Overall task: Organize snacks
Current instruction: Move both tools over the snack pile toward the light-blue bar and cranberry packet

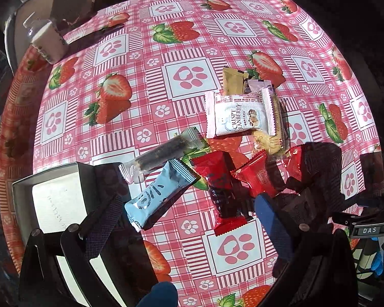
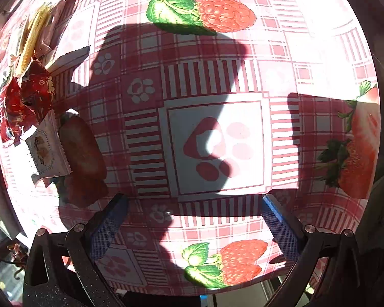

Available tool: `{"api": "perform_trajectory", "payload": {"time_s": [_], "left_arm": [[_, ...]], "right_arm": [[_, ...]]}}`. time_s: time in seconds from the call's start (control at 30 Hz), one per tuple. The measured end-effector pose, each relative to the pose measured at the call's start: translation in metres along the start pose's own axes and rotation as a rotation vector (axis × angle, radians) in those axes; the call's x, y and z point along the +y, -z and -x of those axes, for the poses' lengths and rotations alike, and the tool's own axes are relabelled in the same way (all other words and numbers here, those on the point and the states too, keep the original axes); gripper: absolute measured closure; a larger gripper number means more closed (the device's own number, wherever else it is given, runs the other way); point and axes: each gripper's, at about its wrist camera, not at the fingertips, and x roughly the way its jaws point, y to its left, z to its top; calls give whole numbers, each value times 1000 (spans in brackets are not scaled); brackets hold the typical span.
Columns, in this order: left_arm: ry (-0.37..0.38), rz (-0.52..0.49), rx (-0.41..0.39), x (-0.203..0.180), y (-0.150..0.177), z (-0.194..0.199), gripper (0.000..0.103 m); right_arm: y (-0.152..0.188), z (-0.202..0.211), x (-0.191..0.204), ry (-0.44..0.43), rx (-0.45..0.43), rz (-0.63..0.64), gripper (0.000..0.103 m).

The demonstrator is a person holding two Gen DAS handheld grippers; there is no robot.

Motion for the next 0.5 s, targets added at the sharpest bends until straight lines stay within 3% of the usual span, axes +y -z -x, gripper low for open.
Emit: {"api": "perform_trajectory", "payload": {"time_s": [0.1, 0.27, 0.5], "left_arm": [[-20, -4, 31, 23, 7, -11, 0], [-38, -47, 56, 21, 0, -34, 0], [-65, -114, 94, 10, -3, -60, 0]], "right_arm": [[5, 7, 9, -121, 1, -98, 0], [8, 15, 45, -238, 22, -174, 0], [-8, 33, 102, -206, 4, -122, 0]]}}
